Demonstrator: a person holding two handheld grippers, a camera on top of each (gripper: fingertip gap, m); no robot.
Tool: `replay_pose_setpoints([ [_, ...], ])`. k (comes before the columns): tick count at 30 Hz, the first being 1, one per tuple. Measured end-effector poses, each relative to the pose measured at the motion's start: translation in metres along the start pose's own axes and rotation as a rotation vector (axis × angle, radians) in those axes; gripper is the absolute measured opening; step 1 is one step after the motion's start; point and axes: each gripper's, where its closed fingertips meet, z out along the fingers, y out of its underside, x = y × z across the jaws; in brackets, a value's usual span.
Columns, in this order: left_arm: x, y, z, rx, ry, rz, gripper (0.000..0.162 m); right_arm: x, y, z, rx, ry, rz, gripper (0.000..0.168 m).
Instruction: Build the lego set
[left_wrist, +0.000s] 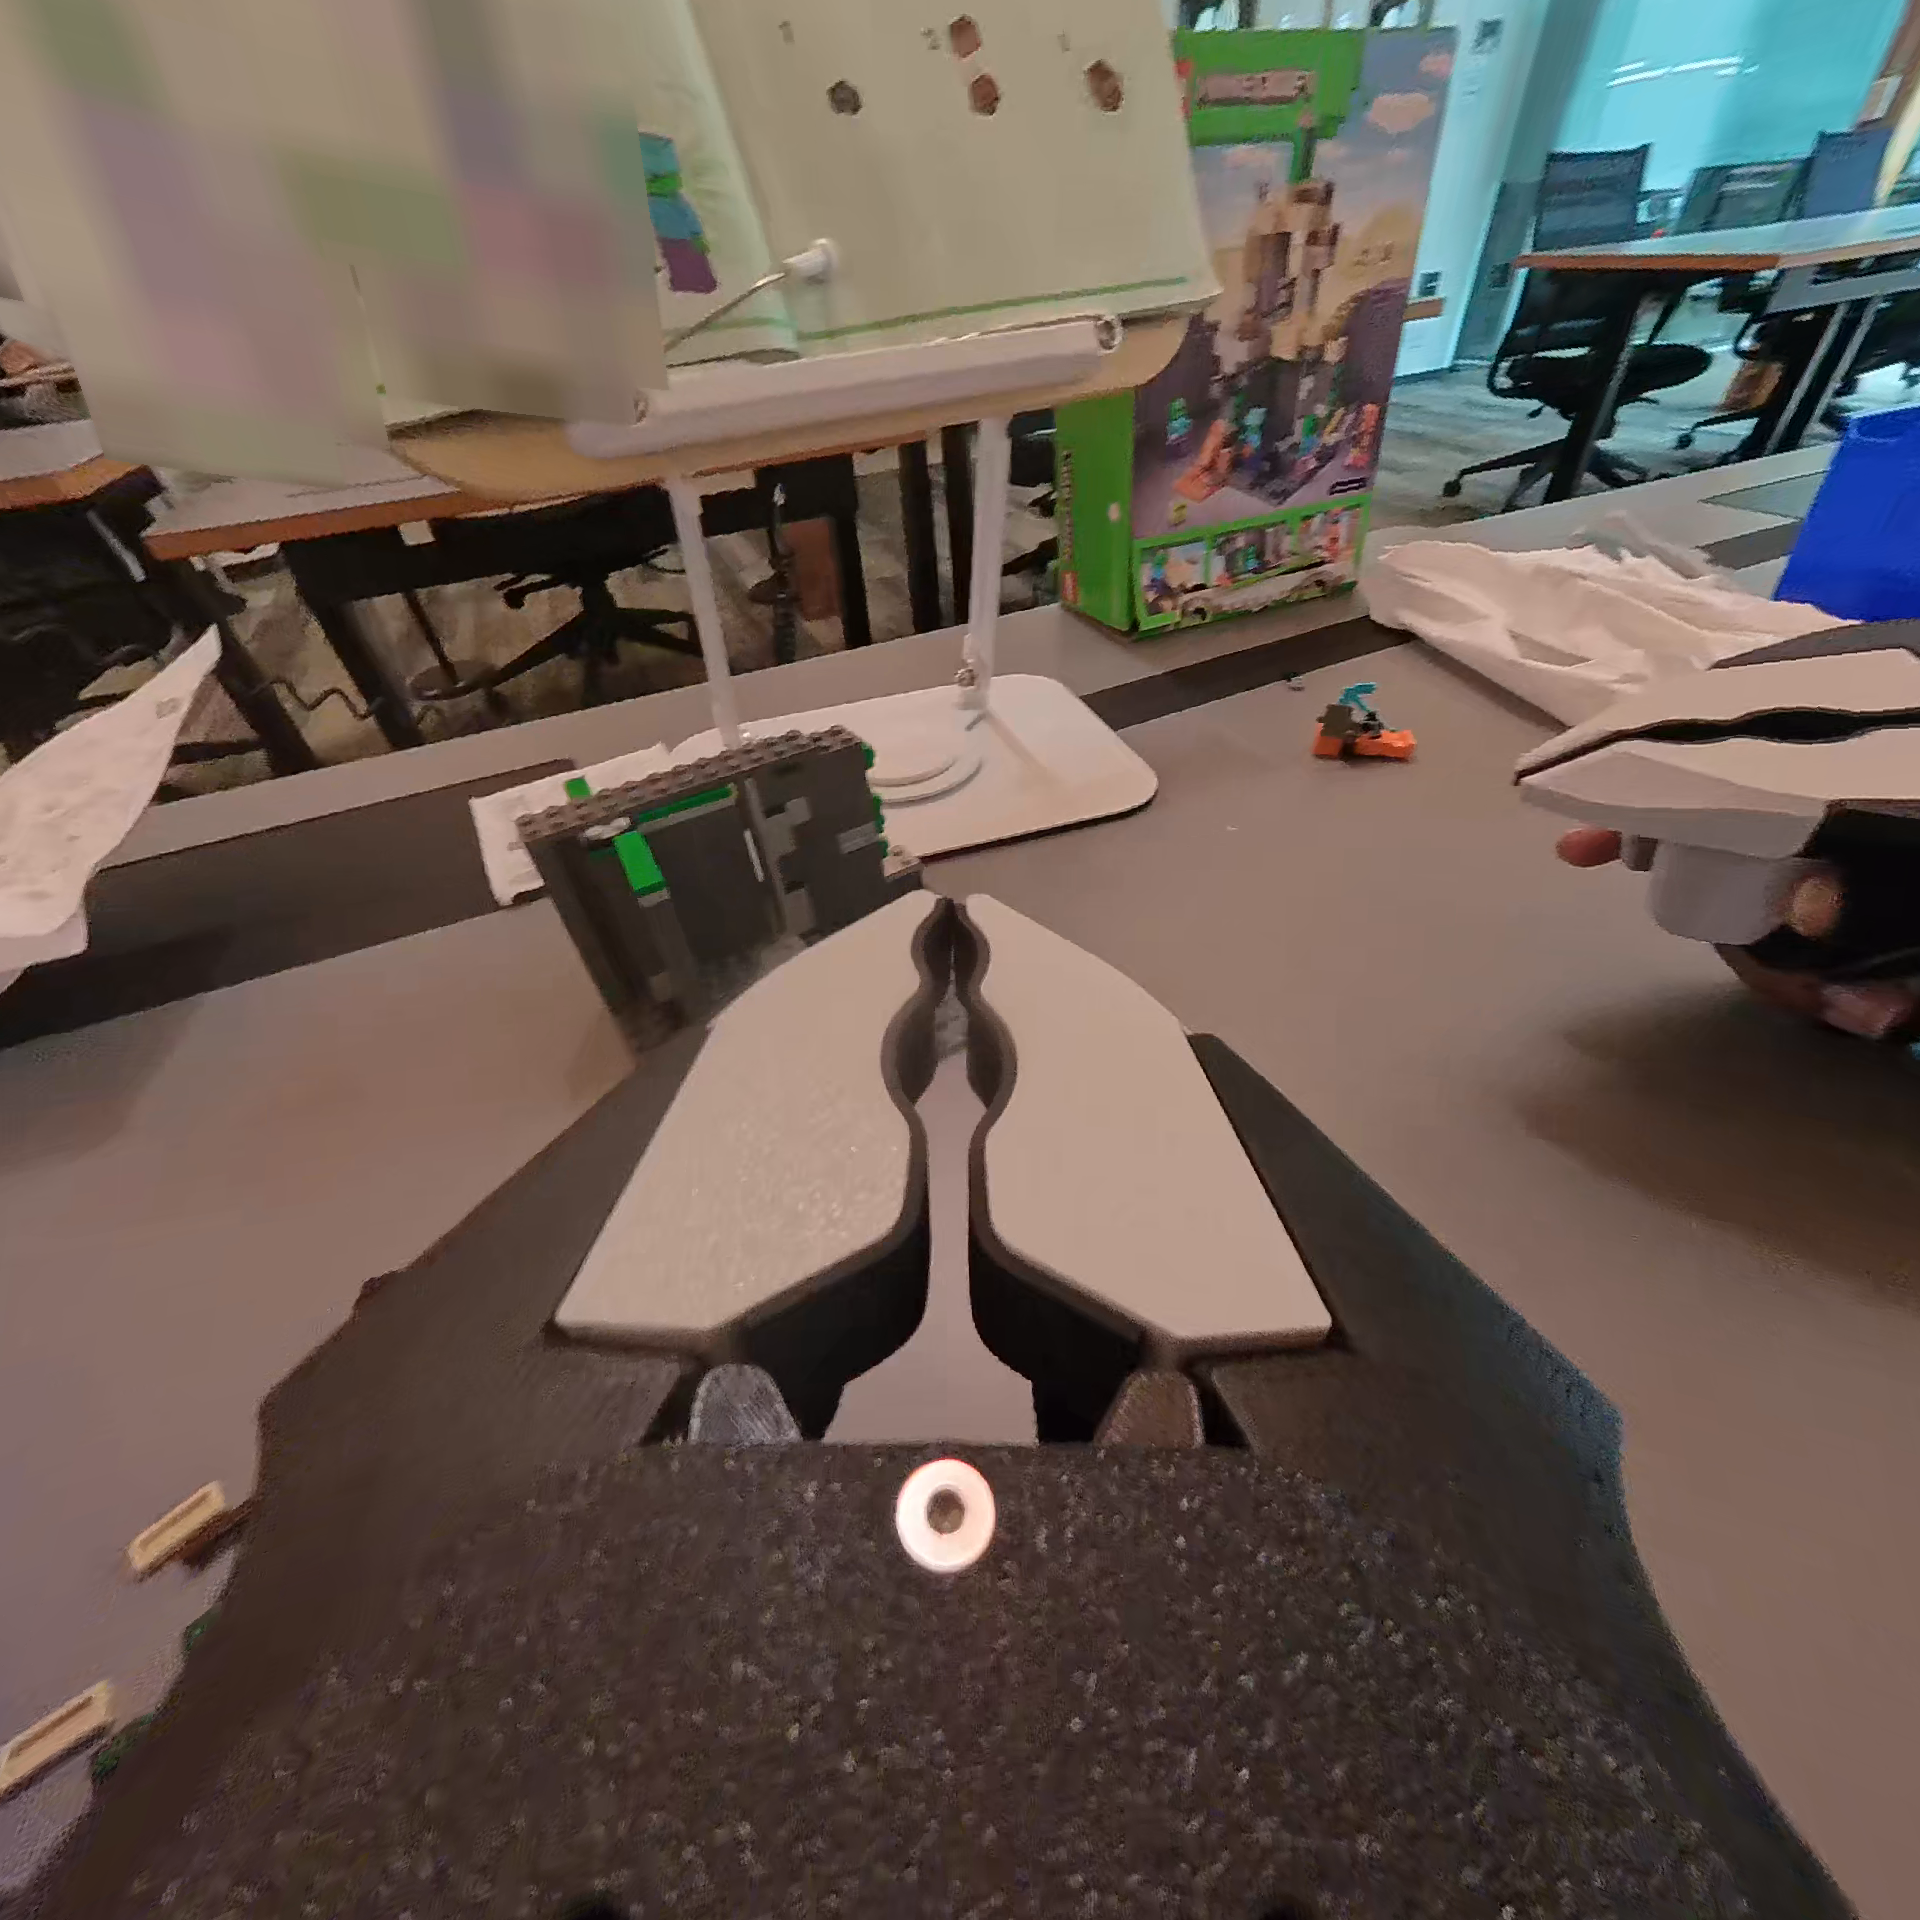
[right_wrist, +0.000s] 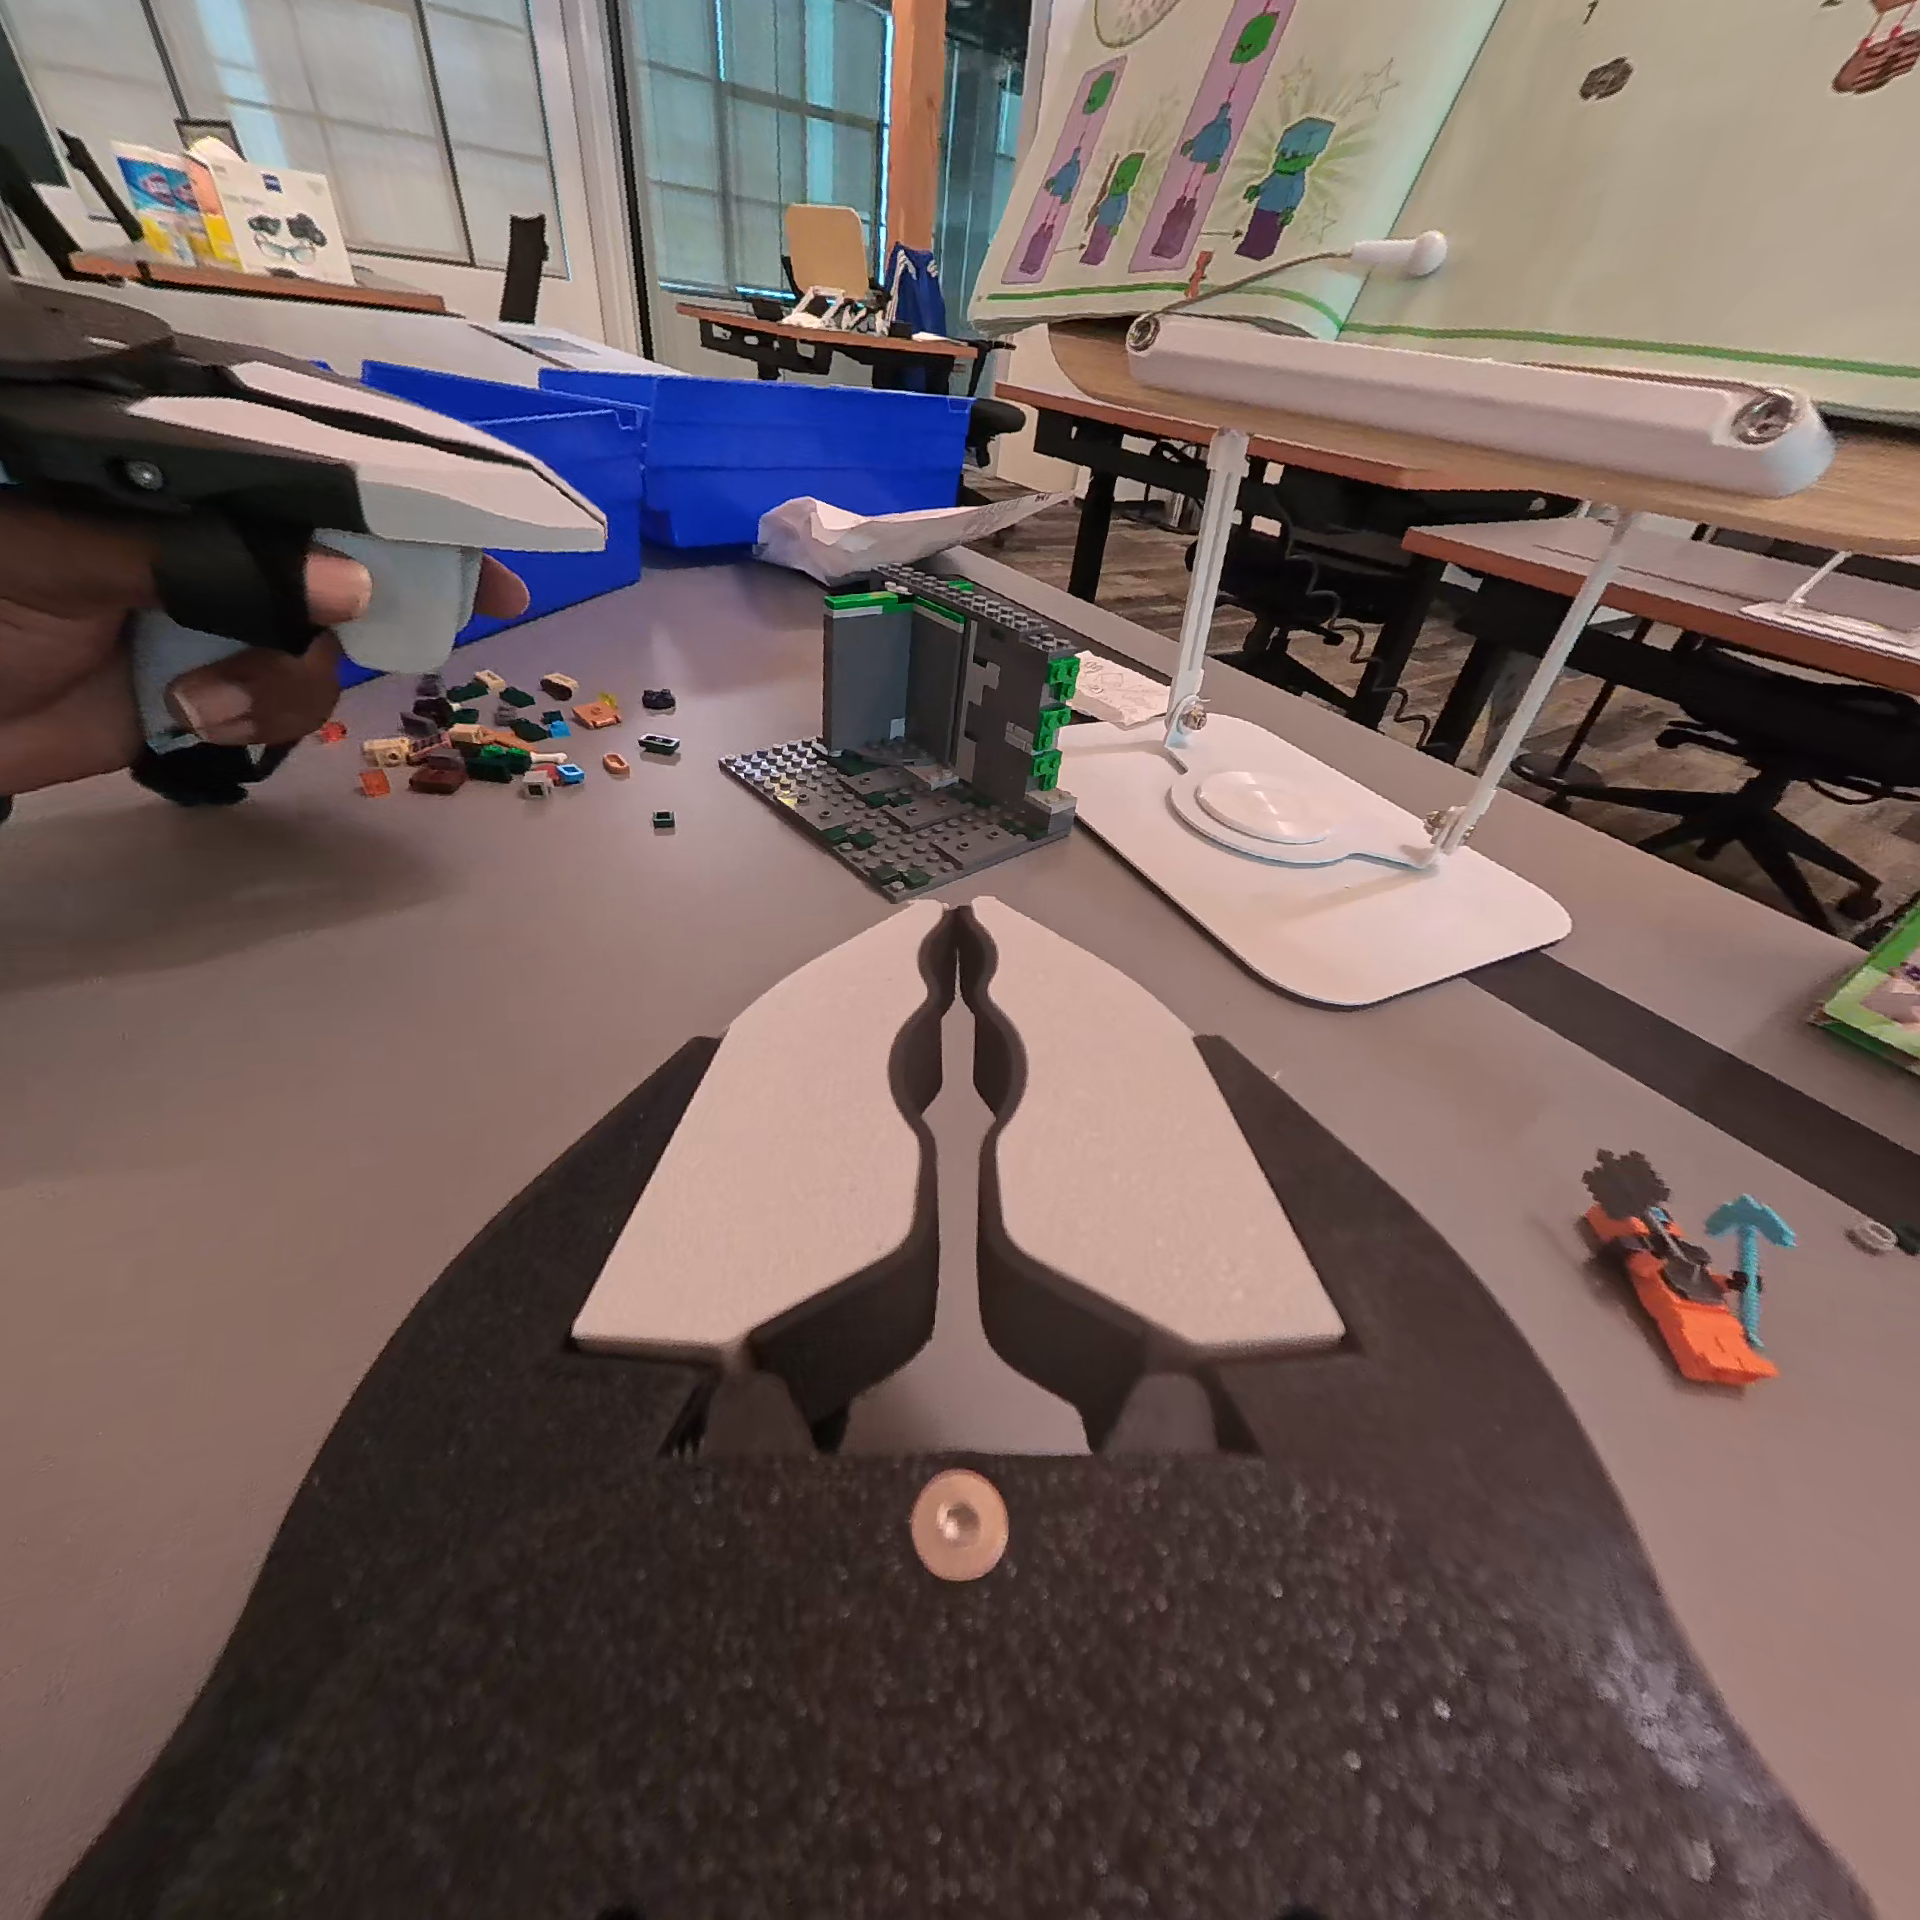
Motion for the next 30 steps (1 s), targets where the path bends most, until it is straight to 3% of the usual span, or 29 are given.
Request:
replay_pose_setpoints([
  [5, -0.027, -0.003, -0.011, -0.038, -0.103, 0.039, 0.0, -0.003, 0.001, 0.001, -0.013, 0.0, -0.036, 0.0],
  [11, -0.079, -0.017, -0.067, -0.064, -0.192, -0.008, 0.0, -0.009, 0.002, 0.002, -0.019, -0.023, -0.076, 0.0],
  [17, -0.115, -0.017, -0.133, -0.09, -0.43, 0.132, 0.03, -0.009, 0.002, 0.002, -0.018, -0.024, -0.067, 0.0],
  [22, -0.122, 0.036, -0.158, -0.398, -0.336, 0.308, 0.047, -0.01, 0.003, 0.002, -0.024, -0.019, -0.083, 0.0],
  [26, -0.137, 0.093, -0.184, -0.642, -0.231, 0.411, 0.047, -0.011, 0.005, 0.003, -0.038, -0.021, -0.088, 0.0],
  [28, -0.151, 0.116, -0.196, -0.758, -0.232, 0.462, 0.036, -0.011, 0.005, 0.004, -0.044, -0.021, -0.087, 0.0],
  [30, -0.156, 0.124, -0.198, -0.783, -0.223, 0.504, 0.033, -0.011, 0.006, 0.004, -0.046, -0.019, -0.087, 0.0],
])
